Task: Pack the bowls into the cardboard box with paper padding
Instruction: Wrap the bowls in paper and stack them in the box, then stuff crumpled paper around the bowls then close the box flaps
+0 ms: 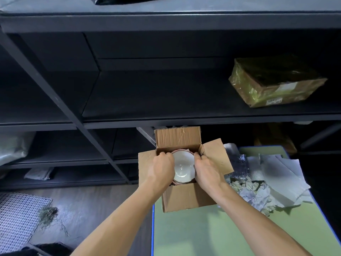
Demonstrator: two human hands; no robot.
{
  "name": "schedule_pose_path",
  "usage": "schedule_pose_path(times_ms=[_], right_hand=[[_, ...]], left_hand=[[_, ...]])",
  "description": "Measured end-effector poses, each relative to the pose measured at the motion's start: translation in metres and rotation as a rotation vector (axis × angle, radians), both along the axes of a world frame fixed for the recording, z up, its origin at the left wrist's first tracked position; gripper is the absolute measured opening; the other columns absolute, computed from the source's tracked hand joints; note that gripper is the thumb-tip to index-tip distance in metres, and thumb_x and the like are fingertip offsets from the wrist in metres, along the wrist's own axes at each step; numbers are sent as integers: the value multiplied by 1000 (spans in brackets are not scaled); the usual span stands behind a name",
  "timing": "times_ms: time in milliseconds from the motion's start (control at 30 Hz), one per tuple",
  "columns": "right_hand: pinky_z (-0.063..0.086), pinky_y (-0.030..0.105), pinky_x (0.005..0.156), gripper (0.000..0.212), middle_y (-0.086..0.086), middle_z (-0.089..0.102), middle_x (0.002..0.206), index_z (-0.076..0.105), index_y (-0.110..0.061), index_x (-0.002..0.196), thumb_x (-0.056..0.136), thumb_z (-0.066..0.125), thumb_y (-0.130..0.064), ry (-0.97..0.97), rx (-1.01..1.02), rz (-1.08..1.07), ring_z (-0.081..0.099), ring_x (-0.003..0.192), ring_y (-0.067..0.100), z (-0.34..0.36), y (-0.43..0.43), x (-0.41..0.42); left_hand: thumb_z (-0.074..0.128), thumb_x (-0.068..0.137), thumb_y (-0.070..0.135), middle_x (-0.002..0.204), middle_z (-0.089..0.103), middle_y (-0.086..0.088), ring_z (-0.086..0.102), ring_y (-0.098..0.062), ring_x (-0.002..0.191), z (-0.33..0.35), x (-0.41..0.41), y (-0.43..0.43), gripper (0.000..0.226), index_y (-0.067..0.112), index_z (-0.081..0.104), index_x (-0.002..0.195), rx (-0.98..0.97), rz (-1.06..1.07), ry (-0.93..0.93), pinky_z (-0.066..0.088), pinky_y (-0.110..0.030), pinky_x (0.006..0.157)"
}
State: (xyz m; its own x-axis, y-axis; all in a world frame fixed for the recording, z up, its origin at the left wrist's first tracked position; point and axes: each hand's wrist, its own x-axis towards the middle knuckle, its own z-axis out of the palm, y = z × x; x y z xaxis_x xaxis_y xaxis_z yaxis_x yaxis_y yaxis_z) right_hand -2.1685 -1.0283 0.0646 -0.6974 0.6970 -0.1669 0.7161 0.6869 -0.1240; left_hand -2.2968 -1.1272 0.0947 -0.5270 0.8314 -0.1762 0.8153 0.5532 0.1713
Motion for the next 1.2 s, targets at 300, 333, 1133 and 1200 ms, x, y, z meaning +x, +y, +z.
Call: schedule_pose_path(times_ms=[300, 333, 1133, 1200], right_hand=[[52, 38, 78, 39, 0, 59, 111, 63, -17, 121, 83, 59, -6, 281, -14, 92, 60, 100, 25, 31, 8, 69], [52, 38, 76, 33, 0, 61, 108, 66, -16, 116, 84, 60, -8, 305, -10, 83, 60, 99, 25, 32, 11, 80], [49, 32, 78, 49, 1, 53, 125, 51, -21, 135, 89, 54, -7, -81, -17, -340, 43, 117, 25, -59, 119, 304], [47, 32, 72, 40, 2, 57, 114, 60, -18, 123, 85, 58, -6, -85, 30, -317, 47, 108, 25, -67, 126, 307]], left_hand=[[40, 97, 34, 96, 65, -1, 64, -25, 82, 0, 55, 15, 29, 19, 65, 101, 288, -148, 1, 46, -36, 62], [40, 97, 36, 93, 67, 0, 63, -25, 80, 0, 65, 17, 29, 20, 64, 98, 305, -175, -18, 47, -38, 63], [47, 98, 32, 118, 60, -4, 56, -28, 109, -60, 230, 118, 32, 22, 57, 125, 77, -456, -199, 48, -38, 81], [48, 97, 33, 117, 60, -4, 56, -27, 109, -63, 236, 120, 31, 20, 57, 124, 55, -447, -198, 50, -39, 81]])
